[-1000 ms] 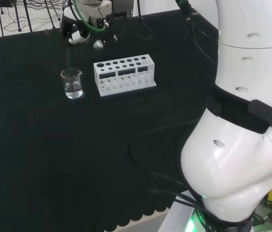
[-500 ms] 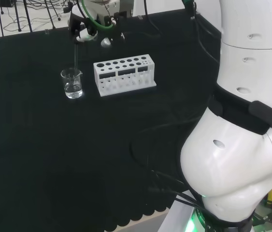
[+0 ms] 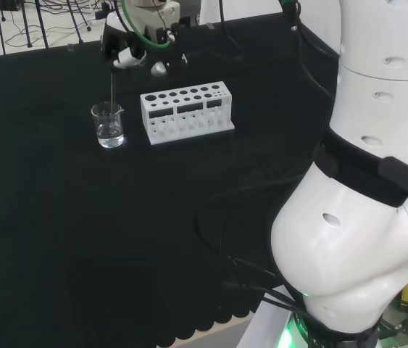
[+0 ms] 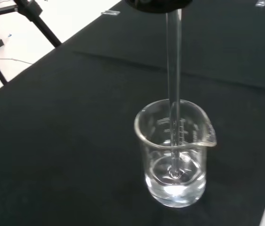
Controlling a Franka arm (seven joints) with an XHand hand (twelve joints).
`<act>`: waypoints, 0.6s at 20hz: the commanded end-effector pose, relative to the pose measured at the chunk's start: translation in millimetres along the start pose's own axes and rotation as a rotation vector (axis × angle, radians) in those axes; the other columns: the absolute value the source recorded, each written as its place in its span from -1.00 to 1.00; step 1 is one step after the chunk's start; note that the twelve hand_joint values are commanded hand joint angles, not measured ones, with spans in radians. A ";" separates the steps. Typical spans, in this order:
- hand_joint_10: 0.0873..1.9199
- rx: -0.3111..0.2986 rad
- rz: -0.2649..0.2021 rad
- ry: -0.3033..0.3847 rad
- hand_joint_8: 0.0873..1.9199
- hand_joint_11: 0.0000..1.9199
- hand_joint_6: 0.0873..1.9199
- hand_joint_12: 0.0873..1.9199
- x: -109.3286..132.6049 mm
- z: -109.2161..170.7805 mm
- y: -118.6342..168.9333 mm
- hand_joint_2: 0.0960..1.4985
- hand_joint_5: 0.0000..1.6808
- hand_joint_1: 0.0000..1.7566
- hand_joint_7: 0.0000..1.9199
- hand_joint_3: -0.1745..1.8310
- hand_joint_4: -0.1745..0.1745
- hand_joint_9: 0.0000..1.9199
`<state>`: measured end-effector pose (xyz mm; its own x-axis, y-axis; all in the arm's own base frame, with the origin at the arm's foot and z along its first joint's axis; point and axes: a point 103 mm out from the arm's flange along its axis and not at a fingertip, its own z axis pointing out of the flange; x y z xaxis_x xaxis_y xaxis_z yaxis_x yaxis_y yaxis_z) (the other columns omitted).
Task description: Stir in the beaker to the left of the white test tube rack with the glass rod.
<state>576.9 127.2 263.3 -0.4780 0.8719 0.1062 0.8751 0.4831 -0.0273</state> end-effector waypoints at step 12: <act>-0.54 0.010 -0.025 0.017 -0.08 0.62 -0.89 -0.54 -8.2 8.6 31.9 0.42 0.52 0.49 0.27 -0.98 -1.00 0.94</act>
<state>602.7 144.7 254.5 -0.4974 0.8599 0.1148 0.8638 0.5031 -0.0256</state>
